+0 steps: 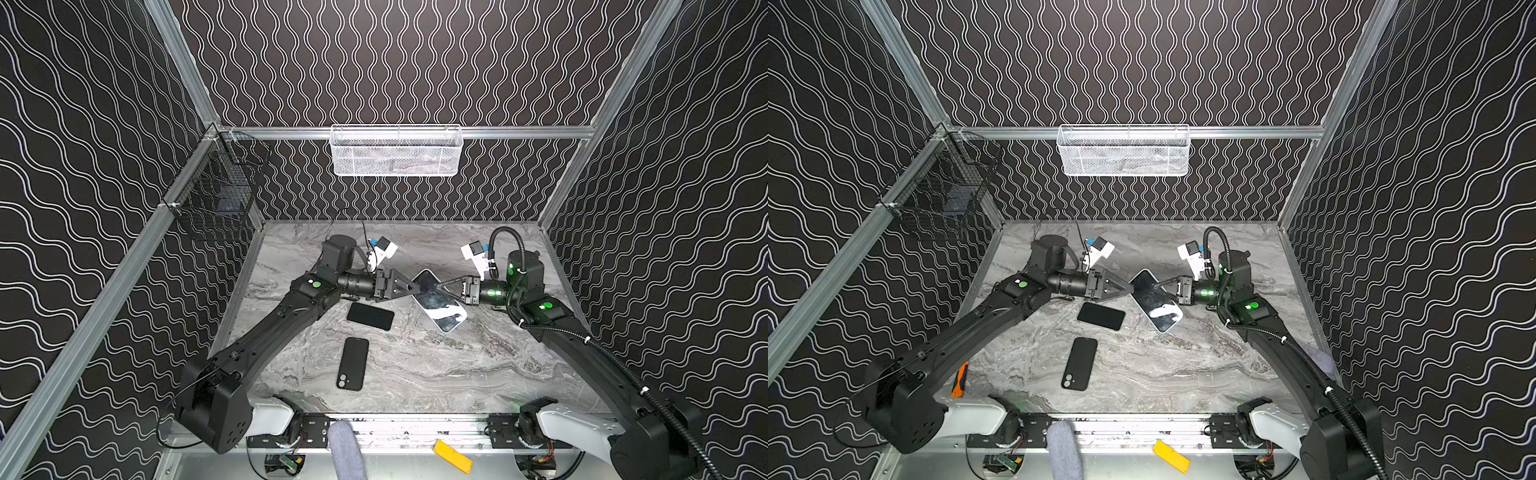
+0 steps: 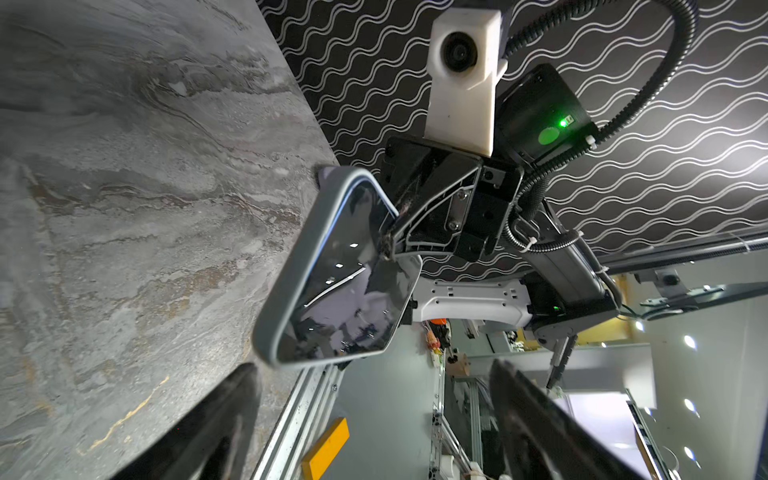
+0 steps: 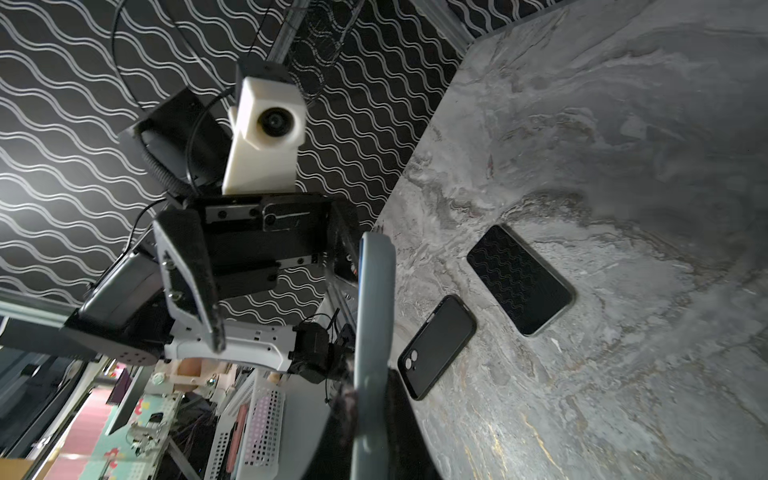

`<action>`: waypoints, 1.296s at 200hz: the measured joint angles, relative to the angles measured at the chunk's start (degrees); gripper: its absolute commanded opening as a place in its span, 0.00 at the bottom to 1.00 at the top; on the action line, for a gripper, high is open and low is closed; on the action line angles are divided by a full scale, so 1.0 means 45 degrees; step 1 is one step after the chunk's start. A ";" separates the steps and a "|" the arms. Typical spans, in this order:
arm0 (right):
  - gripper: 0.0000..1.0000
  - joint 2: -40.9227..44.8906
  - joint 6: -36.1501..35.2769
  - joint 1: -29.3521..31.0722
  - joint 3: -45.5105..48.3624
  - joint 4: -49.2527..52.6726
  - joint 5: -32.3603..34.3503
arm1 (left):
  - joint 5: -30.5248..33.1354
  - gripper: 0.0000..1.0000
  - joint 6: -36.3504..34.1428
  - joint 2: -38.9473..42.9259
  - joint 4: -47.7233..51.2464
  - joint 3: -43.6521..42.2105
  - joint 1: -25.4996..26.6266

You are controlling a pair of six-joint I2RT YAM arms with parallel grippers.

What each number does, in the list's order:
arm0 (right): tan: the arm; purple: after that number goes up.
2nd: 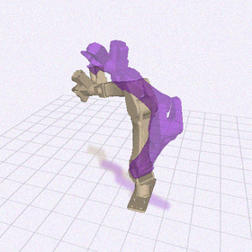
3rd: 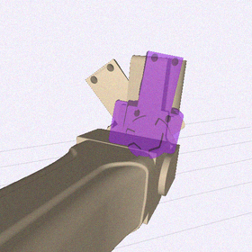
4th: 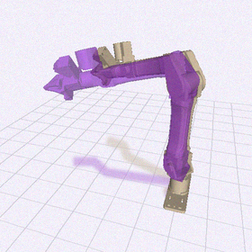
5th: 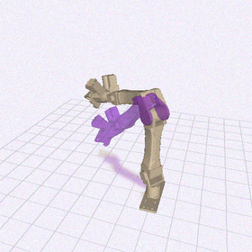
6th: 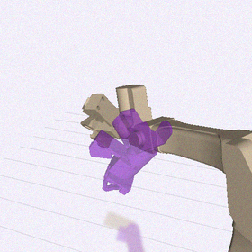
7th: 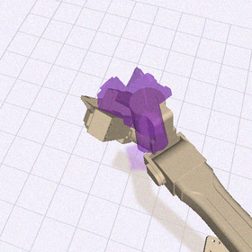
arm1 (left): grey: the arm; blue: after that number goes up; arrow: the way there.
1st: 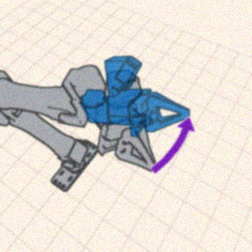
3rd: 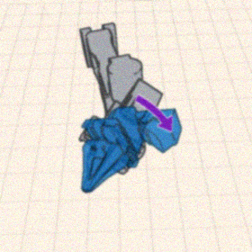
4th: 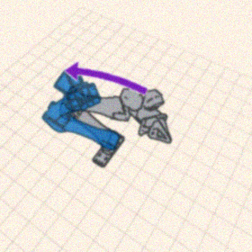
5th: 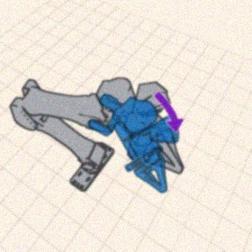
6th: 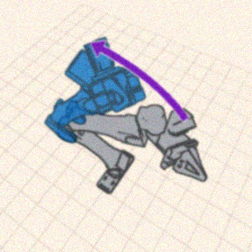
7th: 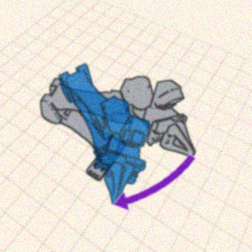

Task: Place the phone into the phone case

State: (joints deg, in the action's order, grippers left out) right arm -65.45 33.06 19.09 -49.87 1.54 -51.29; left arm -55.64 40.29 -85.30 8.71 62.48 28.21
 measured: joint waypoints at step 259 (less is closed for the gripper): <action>0.00 -0.4041 0.0107 -0.1413 0.1355 -0.0272 0.7888 | 0.5965 0.98 -0.0340 0.4182 0.0879 -0.2623 -0.0515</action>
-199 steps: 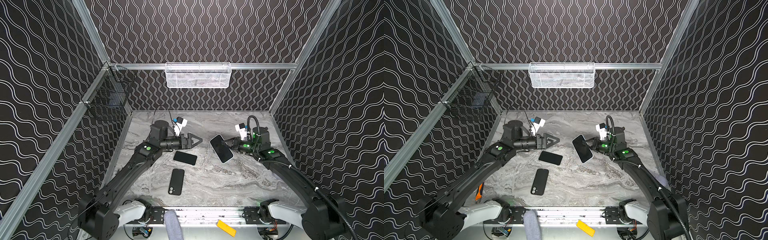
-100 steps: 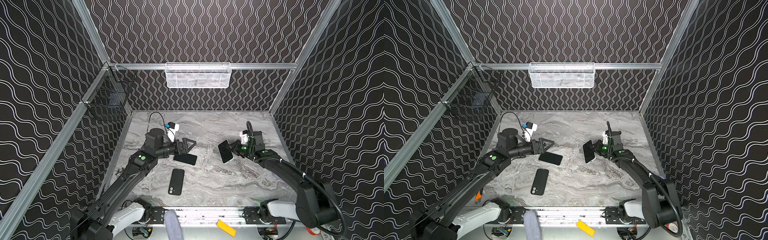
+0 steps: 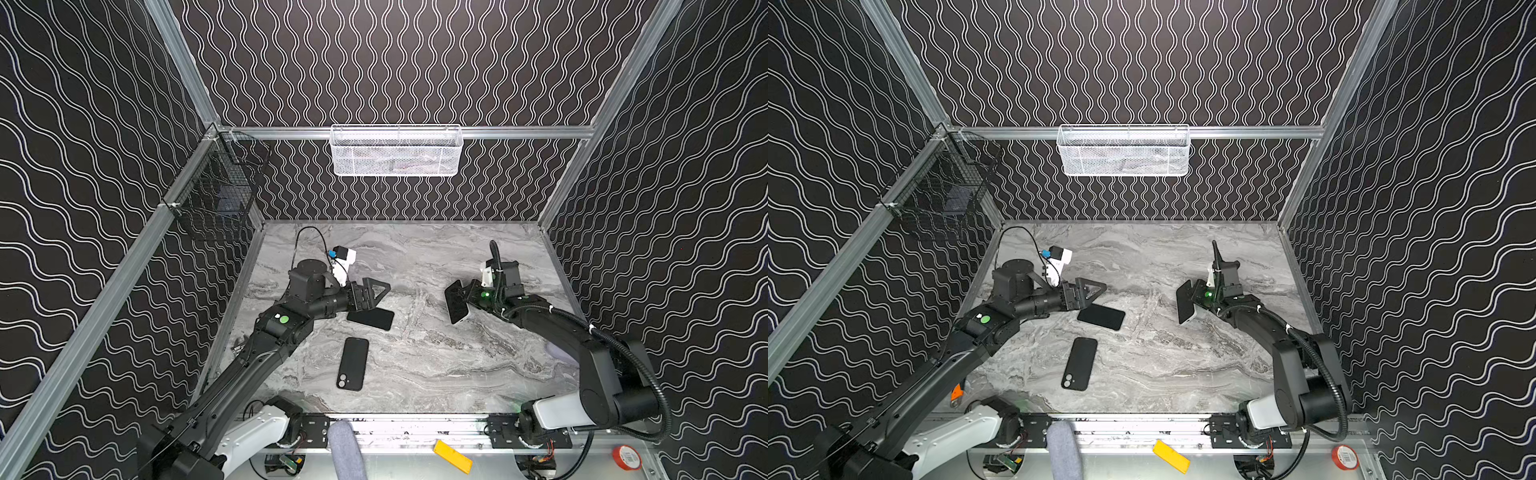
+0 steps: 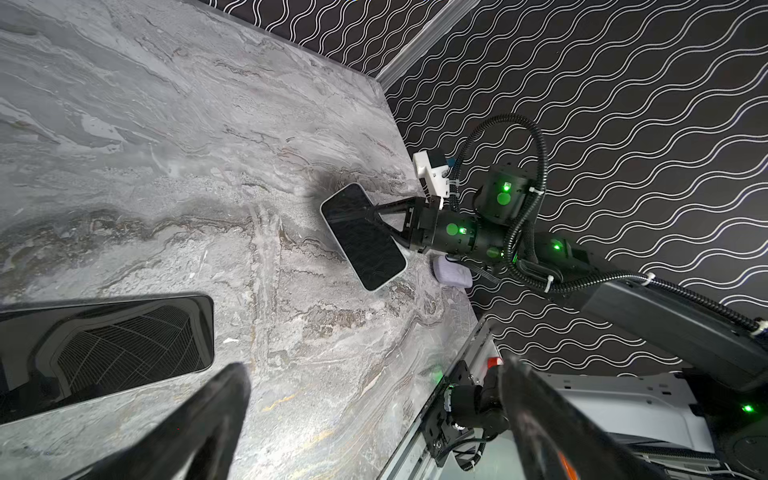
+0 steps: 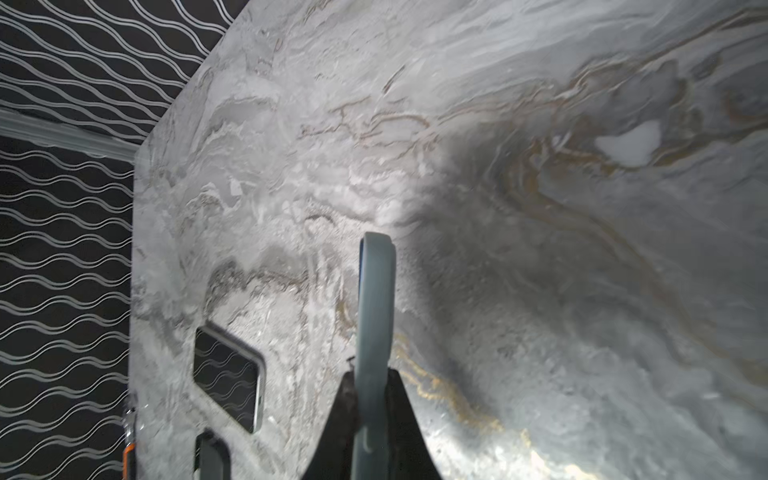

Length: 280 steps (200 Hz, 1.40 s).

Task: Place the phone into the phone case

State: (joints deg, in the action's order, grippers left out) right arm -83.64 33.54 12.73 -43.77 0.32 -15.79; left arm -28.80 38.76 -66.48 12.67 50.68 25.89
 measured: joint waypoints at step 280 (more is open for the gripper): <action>0.26 -0.2171 -0.0801 -0.0199 0.0306 -0.1977 0.1719 | 0.0019 0.98 0.0384 -0.0136 0.0058 0.0126 0.0000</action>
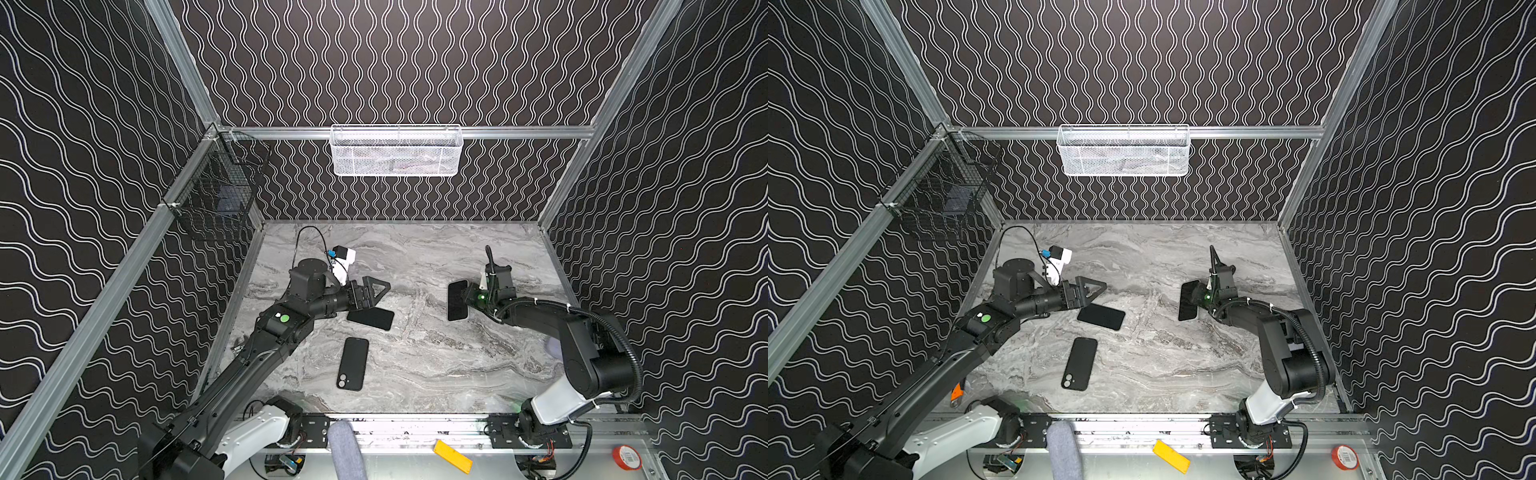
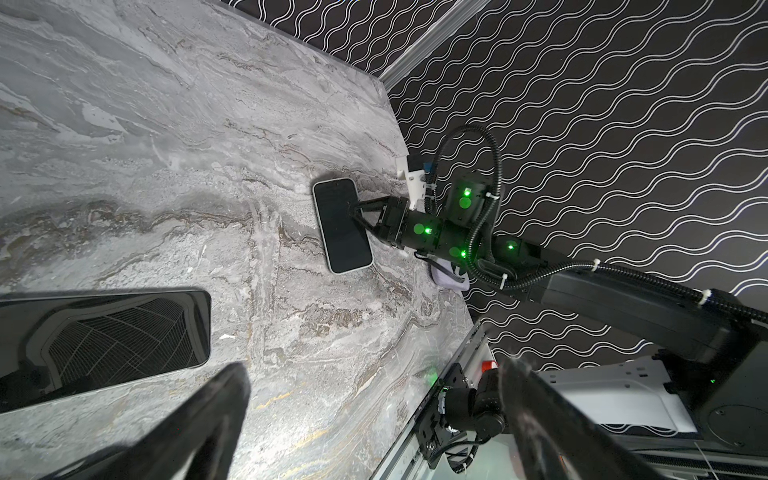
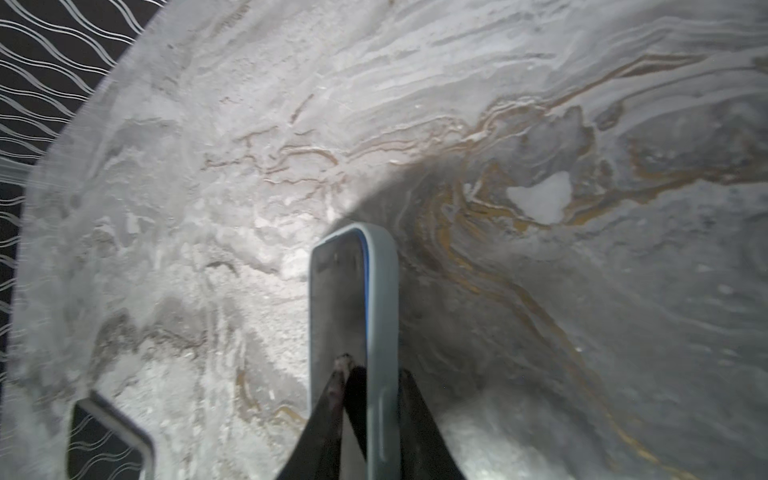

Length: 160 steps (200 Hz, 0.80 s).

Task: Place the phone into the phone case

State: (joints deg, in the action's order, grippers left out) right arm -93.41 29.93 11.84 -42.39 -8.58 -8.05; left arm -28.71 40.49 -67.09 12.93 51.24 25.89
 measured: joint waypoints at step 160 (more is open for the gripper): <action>0.86 0.3152 -0.1035 0.0758 -0.0923 0.3147 0.2725 | 0.6232 0.94 0.0053 0.1156 0.6339 0.0821 0.0000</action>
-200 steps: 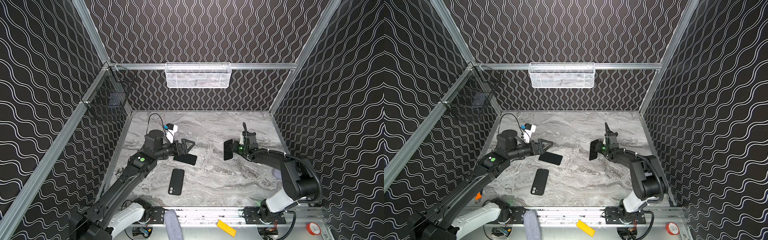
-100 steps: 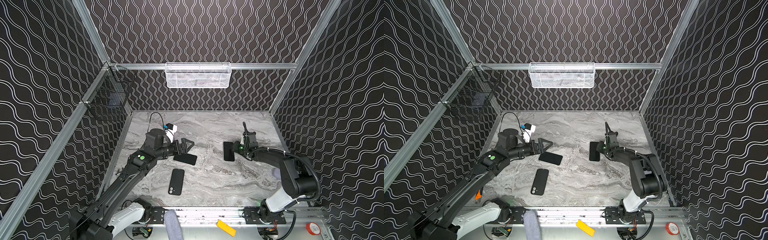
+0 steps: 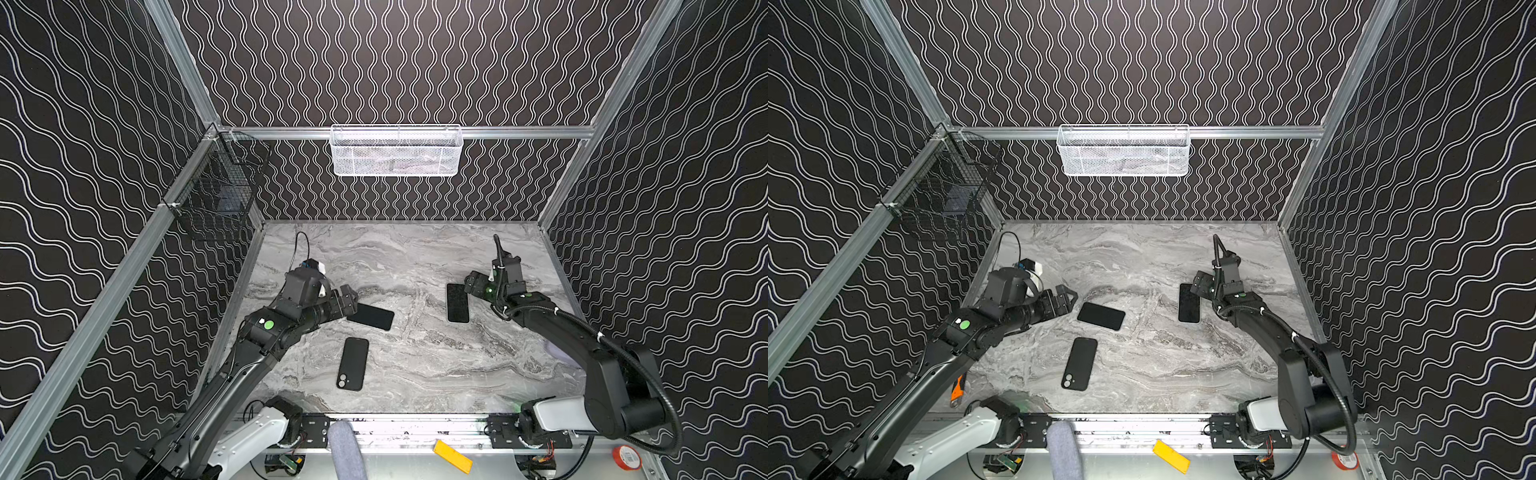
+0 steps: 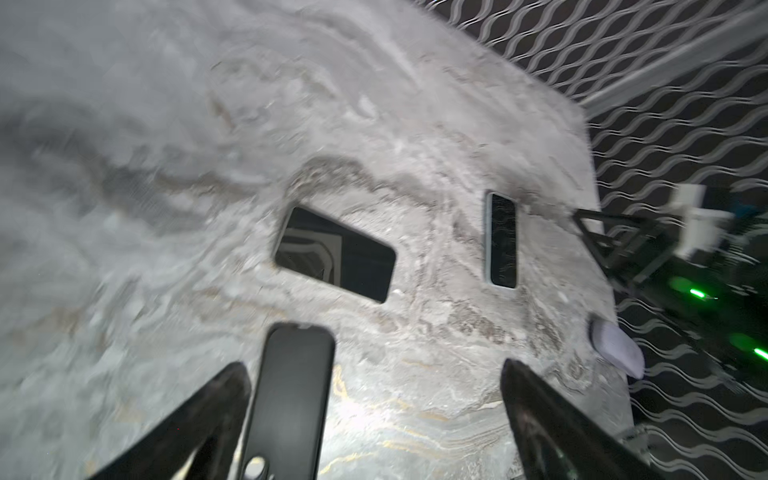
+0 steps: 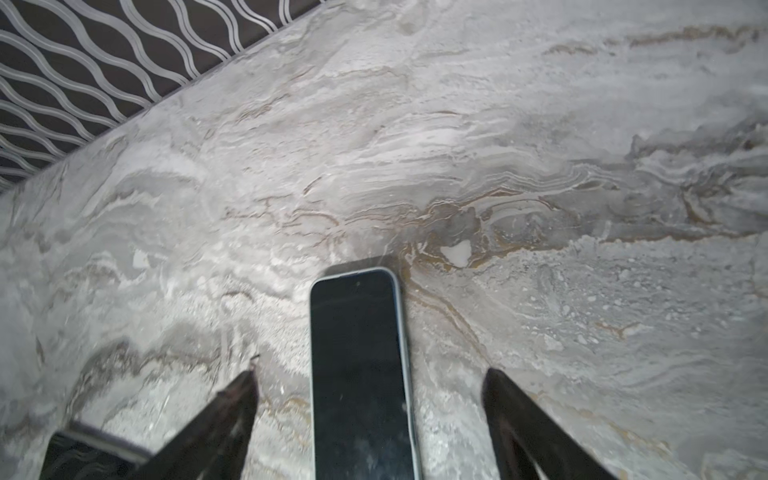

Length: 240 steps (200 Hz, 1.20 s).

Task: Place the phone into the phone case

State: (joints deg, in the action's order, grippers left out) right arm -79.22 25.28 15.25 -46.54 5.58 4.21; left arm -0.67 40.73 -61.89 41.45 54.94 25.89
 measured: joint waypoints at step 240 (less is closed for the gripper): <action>0.85 0.5440 0.0617 0.3225 0.3551 0.1851 -0.0423 | 0.2069 0.68 0.4949 -0.4590 -0.0442 -0.1734 0.6348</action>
State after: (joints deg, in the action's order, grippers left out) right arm -54.74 28.05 29.76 -30.57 13.91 2.31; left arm 8.64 63.00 -82.54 39.46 47.13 54.46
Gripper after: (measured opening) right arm 0.850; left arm 0.681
